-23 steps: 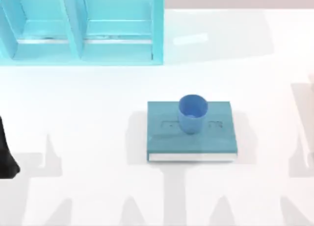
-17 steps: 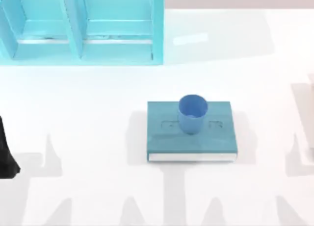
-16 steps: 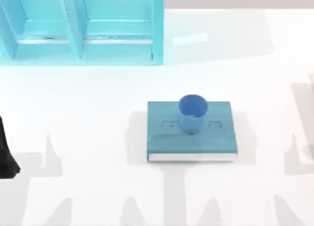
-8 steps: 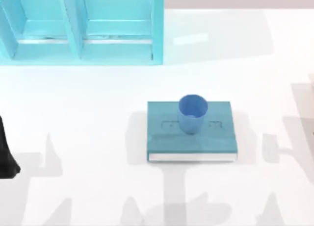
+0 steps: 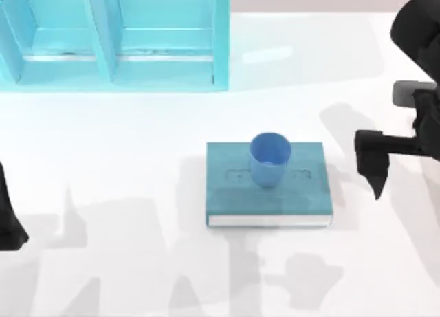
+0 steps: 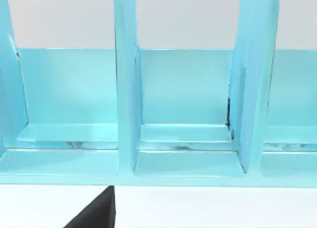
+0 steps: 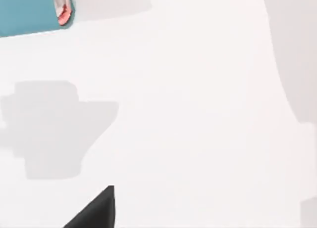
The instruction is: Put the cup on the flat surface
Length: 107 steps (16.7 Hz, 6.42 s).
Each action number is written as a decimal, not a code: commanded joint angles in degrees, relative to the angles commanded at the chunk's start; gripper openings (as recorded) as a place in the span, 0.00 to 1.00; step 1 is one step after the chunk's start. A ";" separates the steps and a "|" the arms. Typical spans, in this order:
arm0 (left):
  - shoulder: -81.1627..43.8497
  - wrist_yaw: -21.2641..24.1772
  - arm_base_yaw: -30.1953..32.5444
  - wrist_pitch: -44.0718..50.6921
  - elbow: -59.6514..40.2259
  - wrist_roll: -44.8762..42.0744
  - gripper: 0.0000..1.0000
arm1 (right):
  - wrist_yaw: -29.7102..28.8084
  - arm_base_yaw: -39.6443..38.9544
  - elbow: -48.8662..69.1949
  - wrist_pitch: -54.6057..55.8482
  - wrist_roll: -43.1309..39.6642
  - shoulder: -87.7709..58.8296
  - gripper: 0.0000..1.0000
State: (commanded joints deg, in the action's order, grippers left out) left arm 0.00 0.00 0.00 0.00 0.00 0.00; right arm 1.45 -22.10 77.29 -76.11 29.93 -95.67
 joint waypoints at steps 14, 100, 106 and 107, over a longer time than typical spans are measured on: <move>0.00 0.00 0.00 0.00 0.00 0.00 1.00 | -1.40 -10.94 51.78 -15.26 4.34 -31.82 1.00; 0.00 0.00 0.00 0.00 0.00 0.00 1.00 | -0.50 9.26 82.16 -22.43 -16.10 -54.94 0.00; 0.00 0.00 0.00 0.00 0.00 0.00 1.00 | -0.19 8.73 62.70 -9.19 -15.34 -49.78 0.00; 0.00 0.00 0.00 0.00 0.00 0.00 1.00 | -0.12 8.67 60.56 -7.38 -15.23 -49.07 0.00</move>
State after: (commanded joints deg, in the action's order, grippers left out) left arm 0.00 0.00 0.00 0.00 0.00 0.00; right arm 1.33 -13.43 137.85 -83.49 14.71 -144.74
